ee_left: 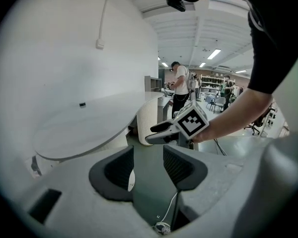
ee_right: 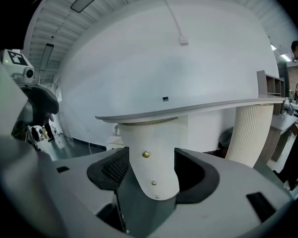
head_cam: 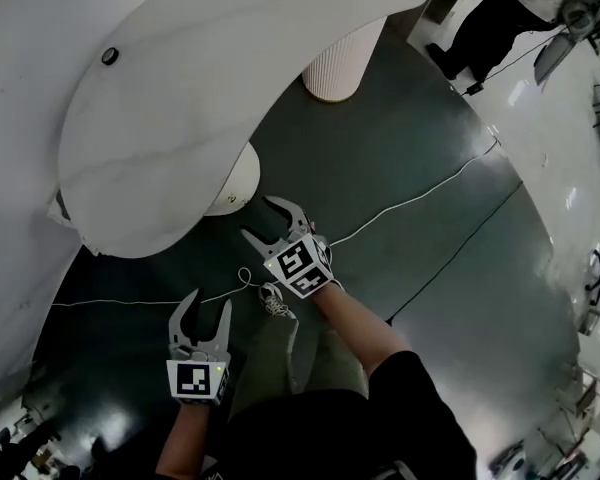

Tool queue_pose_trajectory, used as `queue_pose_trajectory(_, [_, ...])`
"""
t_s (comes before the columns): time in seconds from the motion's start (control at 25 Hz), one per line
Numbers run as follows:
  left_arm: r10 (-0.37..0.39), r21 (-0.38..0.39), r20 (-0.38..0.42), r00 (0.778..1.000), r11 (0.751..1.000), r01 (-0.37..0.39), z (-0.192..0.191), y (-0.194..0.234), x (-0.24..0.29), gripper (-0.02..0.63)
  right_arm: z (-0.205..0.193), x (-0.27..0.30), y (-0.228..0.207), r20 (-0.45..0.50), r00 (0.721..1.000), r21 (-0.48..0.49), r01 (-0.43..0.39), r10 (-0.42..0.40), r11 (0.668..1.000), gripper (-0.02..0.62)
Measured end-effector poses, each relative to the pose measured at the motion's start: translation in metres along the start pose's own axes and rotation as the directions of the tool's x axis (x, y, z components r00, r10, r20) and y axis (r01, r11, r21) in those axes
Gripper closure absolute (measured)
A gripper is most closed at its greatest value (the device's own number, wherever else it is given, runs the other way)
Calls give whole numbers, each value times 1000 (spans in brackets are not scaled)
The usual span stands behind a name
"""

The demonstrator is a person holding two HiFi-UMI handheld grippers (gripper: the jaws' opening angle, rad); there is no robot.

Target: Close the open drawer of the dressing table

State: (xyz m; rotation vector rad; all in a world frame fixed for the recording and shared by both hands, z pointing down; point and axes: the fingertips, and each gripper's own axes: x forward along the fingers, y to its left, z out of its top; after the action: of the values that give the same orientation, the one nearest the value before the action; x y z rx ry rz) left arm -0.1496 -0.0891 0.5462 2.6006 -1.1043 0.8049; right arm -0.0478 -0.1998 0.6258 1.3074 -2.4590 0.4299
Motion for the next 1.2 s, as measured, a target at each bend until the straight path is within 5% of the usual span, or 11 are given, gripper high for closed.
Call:
queue_pose_trajectory(0.4, [118,-58,50,992,992,-115,19,-18,-34,417,7,-83,17,-41,999,-30,-16,15,999,348])
queue_pose_trajectory(1.2, [332,-148,153,931,939,-310,27,-58,-115,419,71,-206,77,33,995,-112,-88,93,990,574])
